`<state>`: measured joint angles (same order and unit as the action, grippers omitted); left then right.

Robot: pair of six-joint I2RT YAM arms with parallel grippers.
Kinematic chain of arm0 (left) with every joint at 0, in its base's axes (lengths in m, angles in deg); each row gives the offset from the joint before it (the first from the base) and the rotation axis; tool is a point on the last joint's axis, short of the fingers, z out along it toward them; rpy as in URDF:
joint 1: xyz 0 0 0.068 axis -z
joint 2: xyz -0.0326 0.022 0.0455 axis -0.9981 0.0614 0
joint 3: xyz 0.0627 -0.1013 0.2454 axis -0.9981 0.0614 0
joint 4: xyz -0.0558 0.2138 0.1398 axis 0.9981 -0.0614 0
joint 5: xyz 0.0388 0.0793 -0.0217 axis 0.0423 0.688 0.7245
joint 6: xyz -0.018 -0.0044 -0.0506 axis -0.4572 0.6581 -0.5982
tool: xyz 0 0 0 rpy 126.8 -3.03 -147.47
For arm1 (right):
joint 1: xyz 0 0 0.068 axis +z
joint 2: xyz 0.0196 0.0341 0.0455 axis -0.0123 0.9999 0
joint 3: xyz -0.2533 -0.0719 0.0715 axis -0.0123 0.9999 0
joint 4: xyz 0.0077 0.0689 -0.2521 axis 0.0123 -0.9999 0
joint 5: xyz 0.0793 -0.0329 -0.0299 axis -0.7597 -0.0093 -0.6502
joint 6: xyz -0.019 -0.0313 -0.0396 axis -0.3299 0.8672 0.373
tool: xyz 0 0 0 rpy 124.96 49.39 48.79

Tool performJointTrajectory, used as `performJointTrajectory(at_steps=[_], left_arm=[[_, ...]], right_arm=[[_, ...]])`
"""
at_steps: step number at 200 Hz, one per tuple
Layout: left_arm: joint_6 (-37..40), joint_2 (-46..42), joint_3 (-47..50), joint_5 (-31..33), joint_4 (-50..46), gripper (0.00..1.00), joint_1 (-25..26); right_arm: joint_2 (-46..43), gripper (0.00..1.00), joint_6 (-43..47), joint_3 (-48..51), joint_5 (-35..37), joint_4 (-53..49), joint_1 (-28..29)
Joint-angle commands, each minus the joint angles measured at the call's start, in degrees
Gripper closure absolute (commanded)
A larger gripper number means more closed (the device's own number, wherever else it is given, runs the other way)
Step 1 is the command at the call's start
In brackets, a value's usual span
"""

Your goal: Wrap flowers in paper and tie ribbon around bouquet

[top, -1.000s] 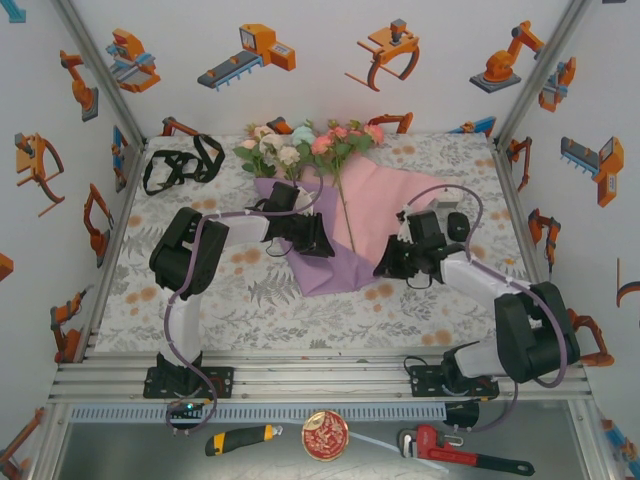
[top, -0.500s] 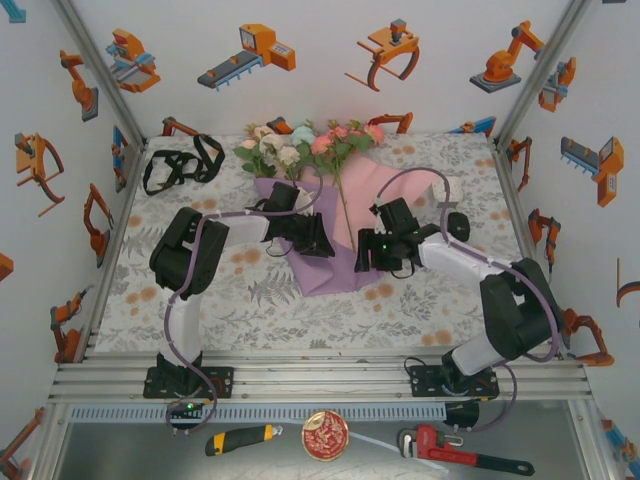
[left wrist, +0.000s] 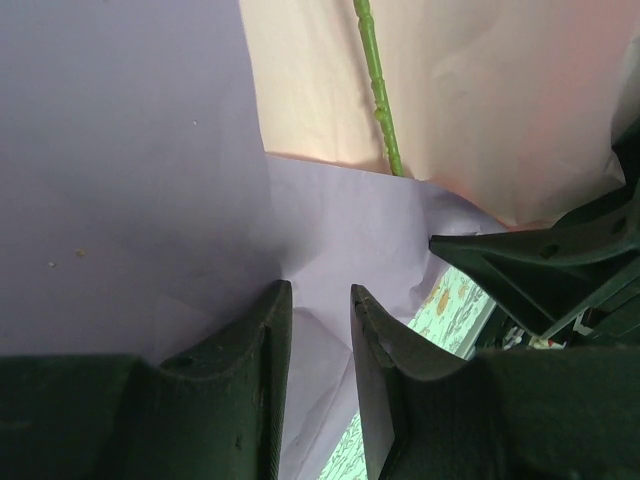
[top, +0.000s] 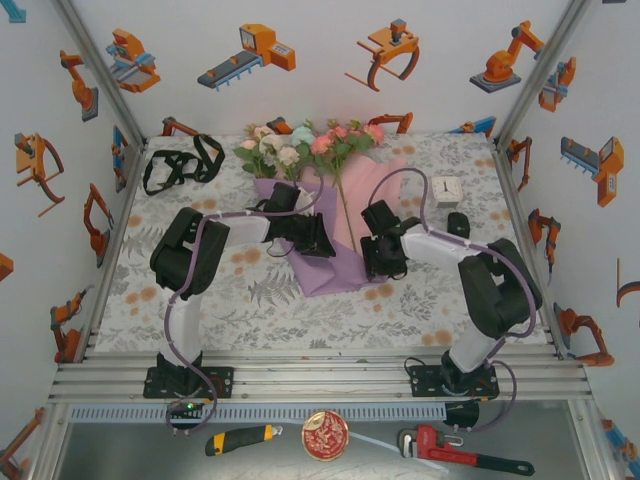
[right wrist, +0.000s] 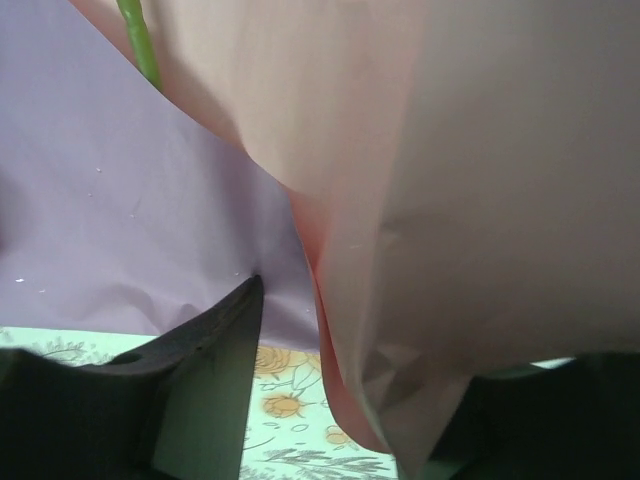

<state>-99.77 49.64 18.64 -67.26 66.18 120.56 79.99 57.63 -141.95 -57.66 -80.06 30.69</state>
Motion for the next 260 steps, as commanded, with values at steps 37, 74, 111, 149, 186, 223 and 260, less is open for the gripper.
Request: performJointTrajectory(at_steps=[37,74,111,149,186,223,260], left_arm=[[0.1,1.5,1.2,1.6,-0.6,0.67,0.4],[0.0,2.5,-0.1,1.2,-1.1,0.67,0.4],[-0.2,3.1,-0.8,1.2,-1.1,0.67,0.4],[0.1,-1.5,-1.1,3.6,-2.7,0.65,0.2],[4.0,-11.0,-2.0,10.8,-11.2,0.54,-1.1],[3.7,-19.8,0.4,18.1,-15.3,0.48,-5.4],[1.3,-24.8,5.3,30.7,-19.1,0.45,-10.6]], right_arm=[[-6.6,0.55,-0.8,1.0,-4.6,2.9,0.4],[-7.7,0.81,-1.8,-1.5,-11.7,5.4,1.1],[-7.2,1.0,1.7,-3.3,-18.4,7.3,2.1],[-4.9,0.99,4.9,-7.3,-12.7,0.3,2.1],[-2.5,0.92,7.4,-10.3,-9.5,-3.6,2.1],[-1.3,0.97,7.0,-11.1,-11.2,-2.9,2.1],[-0.9,0.92,7.5,-12.6,-13.0,-3.2,2.1]])
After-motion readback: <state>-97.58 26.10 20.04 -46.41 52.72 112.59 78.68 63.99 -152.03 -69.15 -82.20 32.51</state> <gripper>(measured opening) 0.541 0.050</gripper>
